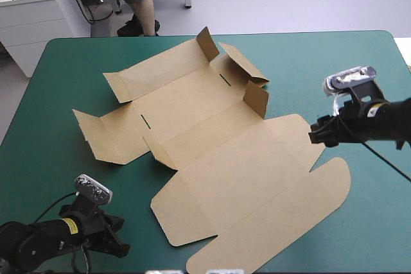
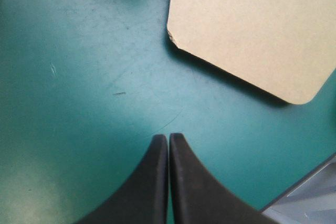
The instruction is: Fold the box
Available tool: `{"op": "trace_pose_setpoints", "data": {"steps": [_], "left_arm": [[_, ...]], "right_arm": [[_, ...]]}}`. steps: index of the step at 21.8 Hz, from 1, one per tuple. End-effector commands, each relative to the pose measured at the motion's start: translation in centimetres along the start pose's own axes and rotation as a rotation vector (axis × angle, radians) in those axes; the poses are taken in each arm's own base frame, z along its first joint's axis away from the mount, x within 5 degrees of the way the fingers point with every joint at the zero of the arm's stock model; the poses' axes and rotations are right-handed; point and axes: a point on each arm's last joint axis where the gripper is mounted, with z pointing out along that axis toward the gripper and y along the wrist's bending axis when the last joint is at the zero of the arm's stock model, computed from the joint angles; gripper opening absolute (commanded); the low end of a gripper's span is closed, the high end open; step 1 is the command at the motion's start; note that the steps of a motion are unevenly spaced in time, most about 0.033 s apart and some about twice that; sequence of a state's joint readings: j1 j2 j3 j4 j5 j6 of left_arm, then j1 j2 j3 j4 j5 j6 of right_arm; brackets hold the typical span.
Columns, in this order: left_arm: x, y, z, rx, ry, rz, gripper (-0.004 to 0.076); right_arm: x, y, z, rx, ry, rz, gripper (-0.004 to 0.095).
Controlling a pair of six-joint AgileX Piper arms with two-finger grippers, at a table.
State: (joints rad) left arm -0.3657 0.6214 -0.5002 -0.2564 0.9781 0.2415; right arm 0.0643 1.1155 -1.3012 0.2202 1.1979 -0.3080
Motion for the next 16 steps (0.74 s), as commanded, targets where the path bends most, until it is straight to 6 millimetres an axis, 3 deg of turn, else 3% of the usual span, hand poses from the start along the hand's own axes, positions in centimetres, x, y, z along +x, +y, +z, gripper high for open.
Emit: {"op": "trace_pose_setpoints", "data": {"steps": [1, 5, 9, 12, 16], "left_arm": [[-0.9, -0.1, -0.5, 0.004, -0.074, -0.007, -0.0008], [-0.9, -0.1, -0.5, 0.004, -0.074, -0.007, -0.0008], [-0.9, -0.1, -0.5, 0.004, -0.074, -0.007, -0.0008], [-0.9, -0.1, -0.5, 0.004, -0.074, -0.007, -0.0008], [-0.9, -0.1, -0.5, 0.002, -0.073, -0.005, -0.0008]], "right_arm": [[-3.0, -0.6, 0.3, -0.001, -0.044, -0.041, 0.0627], [-5.9, -1.2, 2.2, -0.065, -0.03, -0.069, 0.0627], [-9.7, -1.9, 5.4, -0.163, -0.024, -0.089, 0.0627], [-12.0, -2.0, 9.0, -0.202, -0.005, -0.116, 0.0627], [-13.4, -0.8, 14.5, -0.182, 0.087, -0.203, 0.0627]]}}
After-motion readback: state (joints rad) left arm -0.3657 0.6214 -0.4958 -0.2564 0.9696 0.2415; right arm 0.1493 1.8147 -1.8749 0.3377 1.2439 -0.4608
